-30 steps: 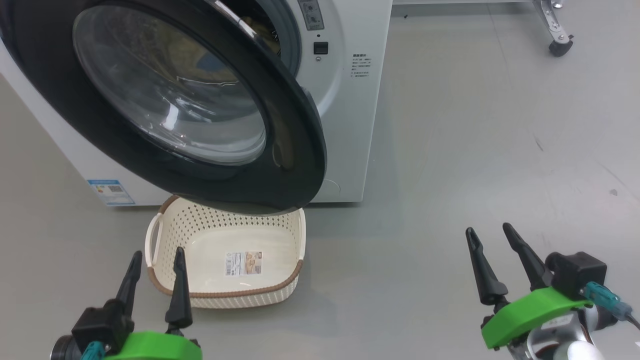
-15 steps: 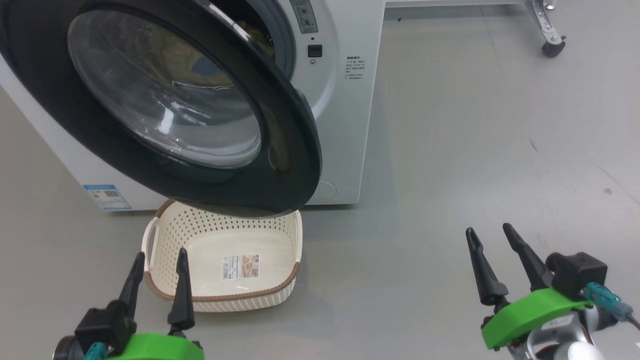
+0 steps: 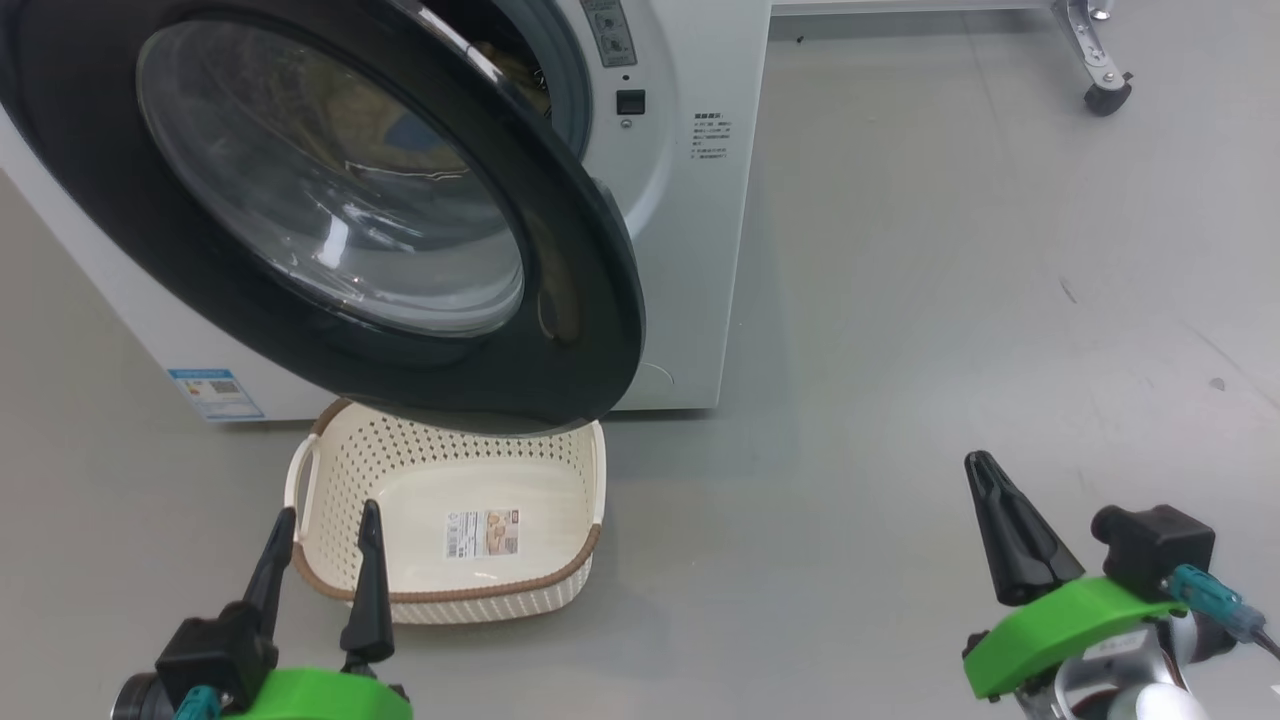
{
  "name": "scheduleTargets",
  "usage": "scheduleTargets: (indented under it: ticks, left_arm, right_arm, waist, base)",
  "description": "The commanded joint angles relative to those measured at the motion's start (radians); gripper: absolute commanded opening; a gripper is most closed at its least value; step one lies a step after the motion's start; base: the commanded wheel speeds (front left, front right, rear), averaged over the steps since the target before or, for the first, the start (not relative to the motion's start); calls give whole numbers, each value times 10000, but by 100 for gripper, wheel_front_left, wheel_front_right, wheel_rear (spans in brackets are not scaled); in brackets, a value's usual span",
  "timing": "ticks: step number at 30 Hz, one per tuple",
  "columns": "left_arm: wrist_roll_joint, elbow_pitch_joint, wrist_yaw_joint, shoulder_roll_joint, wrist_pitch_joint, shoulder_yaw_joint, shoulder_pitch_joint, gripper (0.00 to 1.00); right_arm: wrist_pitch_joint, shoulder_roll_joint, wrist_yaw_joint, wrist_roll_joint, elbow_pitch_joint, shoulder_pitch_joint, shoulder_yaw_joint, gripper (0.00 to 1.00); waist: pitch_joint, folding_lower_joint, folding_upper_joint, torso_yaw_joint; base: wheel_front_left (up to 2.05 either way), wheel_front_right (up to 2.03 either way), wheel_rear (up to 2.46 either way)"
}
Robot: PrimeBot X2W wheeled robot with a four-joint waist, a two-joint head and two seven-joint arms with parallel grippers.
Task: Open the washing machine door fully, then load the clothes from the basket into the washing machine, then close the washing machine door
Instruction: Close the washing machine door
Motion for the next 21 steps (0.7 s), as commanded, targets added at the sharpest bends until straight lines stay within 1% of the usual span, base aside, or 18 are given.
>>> scheduleTargets:
  ticks: [1, 6, 12, 16, 21]
  left_arm:
    - [-24, -269, 48, 188, -46, 328, -303, 100]
    - [-40, -230, 43, 152, -49, 248, -335, 100]
    - [-27, -145, 13, 126, -34, 115, -404, 100]
    - [-14, -24, -41, 95, -20, -7, -506, 100]
    - [-15, 83, -111, 41, -26, -138, -628, 100]
  right_arm:
    - [27, -81, 42, 34, -273, -265, 190, 0]
    - [32, -81, 42, 0, -57, -558, 295, 0]
    - [-62, -81, 42, -41, 617, -1327, 341, 0]
    - [-196, -81, 42, 13, 1393, -2232, 635, 0]
    - [-373, -81, 42, 100, 2677, -3412, 1122, 0]
  waist:
    - [-9, -1, 0, 24]
    - [-9, -1, 0, 128]
    - [-1, -1, 0, 348]
    - [-23, -1, 0, 506]
    - [-88, -1, 0, 792]
  base:
    - [0, 0, 0]
    - [0, 0, 0]
    - [0, 0, 0]
    - [0, 0, 0]
    - [0, 0, 0]
